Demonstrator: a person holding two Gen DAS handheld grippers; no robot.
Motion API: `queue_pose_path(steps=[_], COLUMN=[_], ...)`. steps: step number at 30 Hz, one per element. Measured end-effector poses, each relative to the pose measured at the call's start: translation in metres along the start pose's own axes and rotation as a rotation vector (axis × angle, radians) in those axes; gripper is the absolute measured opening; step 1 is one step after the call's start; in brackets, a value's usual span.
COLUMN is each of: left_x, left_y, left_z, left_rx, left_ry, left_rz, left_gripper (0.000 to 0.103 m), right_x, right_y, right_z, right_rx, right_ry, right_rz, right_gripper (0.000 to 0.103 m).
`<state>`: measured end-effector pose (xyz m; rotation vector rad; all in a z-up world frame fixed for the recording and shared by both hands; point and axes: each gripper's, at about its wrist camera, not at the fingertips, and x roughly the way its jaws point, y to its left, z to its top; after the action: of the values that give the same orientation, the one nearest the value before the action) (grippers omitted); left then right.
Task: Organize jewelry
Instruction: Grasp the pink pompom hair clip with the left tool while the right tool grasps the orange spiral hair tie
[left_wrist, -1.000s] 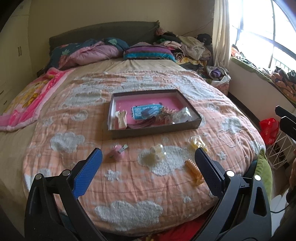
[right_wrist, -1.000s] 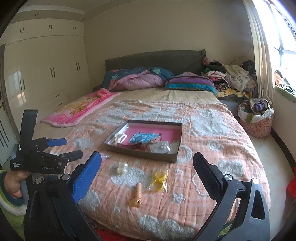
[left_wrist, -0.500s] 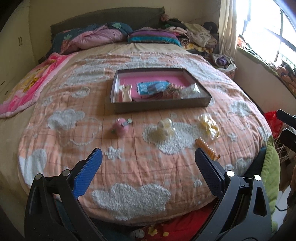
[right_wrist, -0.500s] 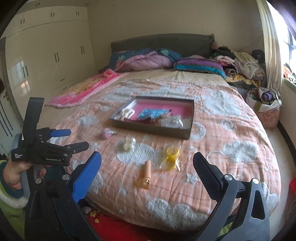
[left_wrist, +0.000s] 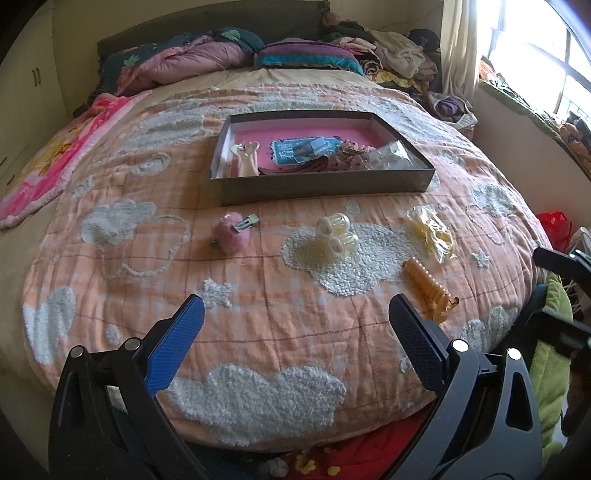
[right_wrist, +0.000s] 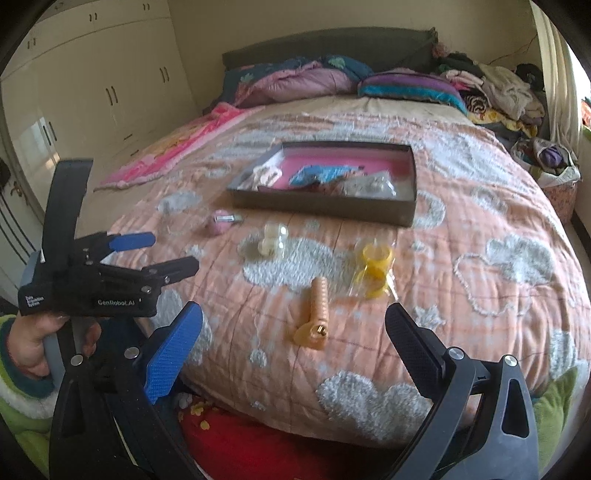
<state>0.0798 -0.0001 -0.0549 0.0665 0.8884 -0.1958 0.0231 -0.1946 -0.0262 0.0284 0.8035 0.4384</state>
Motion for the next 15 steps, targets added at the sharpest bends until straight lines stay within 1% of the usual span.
queue_pose_path(steps=[10,15], left_x=[0.020,0.032], left_y=[0.008,0.018], left_z=[0.007,0.012], left_rx=[0.005,-0.007], left_ry=[0.002,0.006], left_rz=[0.021,0.033], left_gripper=[0.093,0.093], right_x=[0.029,0.049], right_y=[-0.010,-0.016], right_z=[-0.005,-0.008], right_rx=[0.027,0.043], right_ry=[0.050,0.092], right_rz=[-0.027,-0.028], right_gripper=[0.099,0.098])
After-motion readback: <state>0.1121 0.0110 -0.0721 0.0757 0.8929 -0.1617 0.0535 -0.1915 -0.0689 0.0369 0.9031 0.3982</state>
